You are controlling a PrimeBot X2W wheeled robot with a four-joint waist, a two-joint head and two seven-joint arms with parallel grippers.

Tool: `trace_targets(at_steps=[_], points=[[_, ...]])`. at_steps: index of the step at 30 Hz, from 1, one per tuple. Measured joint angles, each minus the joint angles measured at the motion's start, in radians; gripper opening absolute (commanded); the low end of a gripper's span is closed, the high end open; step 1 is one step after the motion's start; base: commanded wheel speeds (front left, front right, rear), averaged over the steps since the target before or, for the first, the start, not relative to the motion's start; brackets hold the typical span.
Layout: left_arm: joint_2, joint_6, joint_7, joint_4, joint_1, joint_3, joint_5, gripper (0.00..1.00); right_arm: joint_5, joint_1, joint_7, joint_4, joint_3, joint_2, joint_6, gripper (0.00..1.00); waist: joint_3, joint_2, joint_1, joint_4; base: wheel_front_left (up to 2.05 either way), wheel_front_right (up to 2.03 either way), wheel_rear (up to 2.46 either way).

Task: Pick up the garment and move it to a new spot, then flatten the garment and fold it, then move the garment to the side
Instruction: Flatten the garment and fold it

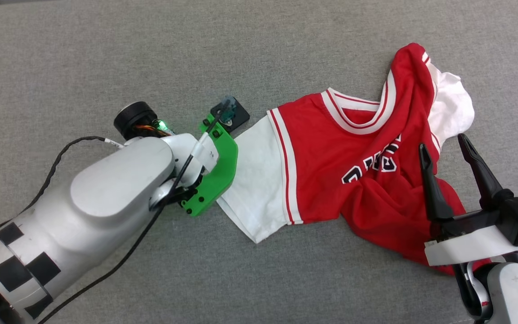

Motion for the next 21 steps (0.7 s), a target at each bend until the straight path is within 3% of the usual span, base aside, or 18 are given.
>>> trace_targets(at_steps=[3,7,8,11,21], points=[[0.008,0.0,-0.019,-0.034,0.017,-0.004,0.034,0.0,0.0,0.0,0.0,0.001,-0.011,0.003,0.0,1.0,-0.007,0.0,0.0,0.004,0.0,0.0,0.0],[0.035,-0.001,-0.147,-0.047,0.024,-0.022,0.056,0.0,-0.003,0.0,0.0,0.001,-0.02,0.005,0.0,1.0,-0.028,0.0,0.0,0.017,0.0,0.0,0.0],[0.087,-0.001,-0.246,-0.043,0.023,-0.026,0.067,0.0,-0.007,0.004,0.0,0.002,-0.034,0.007,0.0,1.0,-0.048,0.0,0.0,0.029,0.0,0.0,0.0],[0.143,-0.001,-0.318,-0.036,0.025,-0.025,0.065,0.0,-0.007,0.018,0.0,0.004,-0.046,0.01,0.0,1.0,-0.07,0.0,0.0,0.044,0.0,0.0,0.0],[0.272,0.027,-0.434,0.032,0.141,0.016,-0.015,0.0,-0.007,0.052,0.0,0.018,-0.065,0.017,0.0,1.0,-0.115,0.0,-0.0001,0.086,0.0,0.0,0.0]])
